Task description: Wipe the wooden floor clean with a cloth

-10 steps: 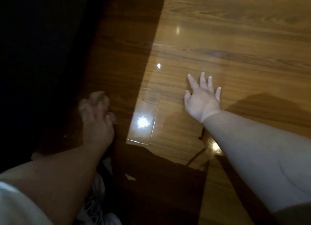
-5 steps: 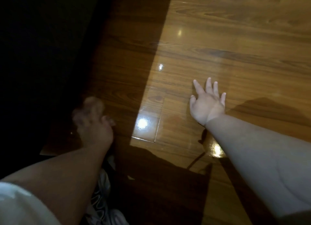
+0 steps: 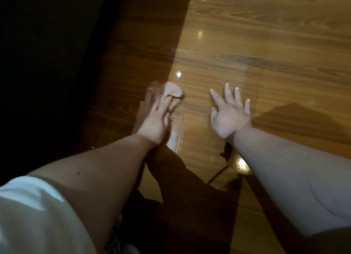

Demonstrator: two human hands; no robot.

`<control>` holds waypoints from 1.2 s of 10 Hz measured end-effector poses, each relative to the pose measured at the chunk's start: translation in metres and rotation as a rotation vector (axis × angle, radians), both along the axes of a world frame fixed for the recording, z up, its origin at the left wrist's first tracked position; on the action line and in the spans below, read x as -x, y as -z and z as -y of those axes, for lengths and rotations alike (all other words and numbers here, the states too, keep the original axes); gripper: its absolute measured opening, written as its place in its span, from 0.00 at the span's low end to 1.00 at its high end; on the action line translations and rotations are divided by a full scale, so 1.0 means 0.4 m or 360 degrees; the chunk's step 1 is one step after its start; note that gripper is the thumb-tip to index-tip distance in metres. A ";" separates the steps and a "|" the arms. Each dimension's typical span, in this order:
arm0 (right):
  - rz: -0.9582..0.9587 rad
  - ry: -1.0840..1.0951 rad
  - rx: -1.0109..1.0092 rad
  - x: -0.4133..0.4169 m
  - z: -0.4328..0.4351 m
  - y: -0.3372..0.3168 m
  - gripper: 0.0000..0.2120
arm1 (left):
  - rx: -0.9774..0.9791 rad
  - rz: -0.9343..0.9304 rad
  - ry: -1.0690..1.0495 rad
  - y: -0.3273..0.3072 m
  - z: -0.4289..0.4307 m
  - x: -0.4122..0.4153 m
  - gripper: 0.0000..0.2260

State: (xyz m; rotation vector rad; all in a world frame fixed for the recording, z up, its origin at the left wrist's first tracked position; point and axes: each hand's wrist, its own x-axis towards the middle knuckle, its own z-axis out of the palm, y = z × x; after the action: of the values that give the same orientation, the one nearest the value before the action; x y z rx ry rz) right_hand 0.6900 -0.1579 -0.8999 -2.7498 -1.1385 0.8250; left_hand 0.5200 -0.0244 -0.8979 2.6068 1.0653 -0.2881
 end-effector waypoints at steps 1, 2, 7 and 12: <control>0.0035 0.0055 -0.0015 -0.044 -0.004 0.013 0.28 | -0.0267 -0.0257 -0.0464 0.023 -0.131 0.045 0.24; 0.0084 0.0114 -0.0060 -0.062 -0.009 0.024 0.29 | -0.0118 -0.0228 -0.1373 -0.022 -0.185 -0.016 0.29; 0.0004 0.0173 -0.0100 -0.104 -0.167 0.017 0.28 | -0.0176 -0.0168 -0.0973 0.036 -0.355 -0.183 0.26; -0.0051 0.0074 0.0087 -0.105 -0.203 0.049 0.28 | -0.0247 -0.0091 -0.1136 0.051 -0.517 -0.207 0.27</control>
State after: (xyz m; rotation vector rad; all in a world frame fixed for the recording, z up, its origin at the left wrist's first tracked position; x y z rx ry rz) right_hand 0.7321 -0.0769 -0.9197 -2.7842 -1.0577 0.9045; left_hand 0.6028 0.1823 -0.9184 2.1535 2.0000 -0.1091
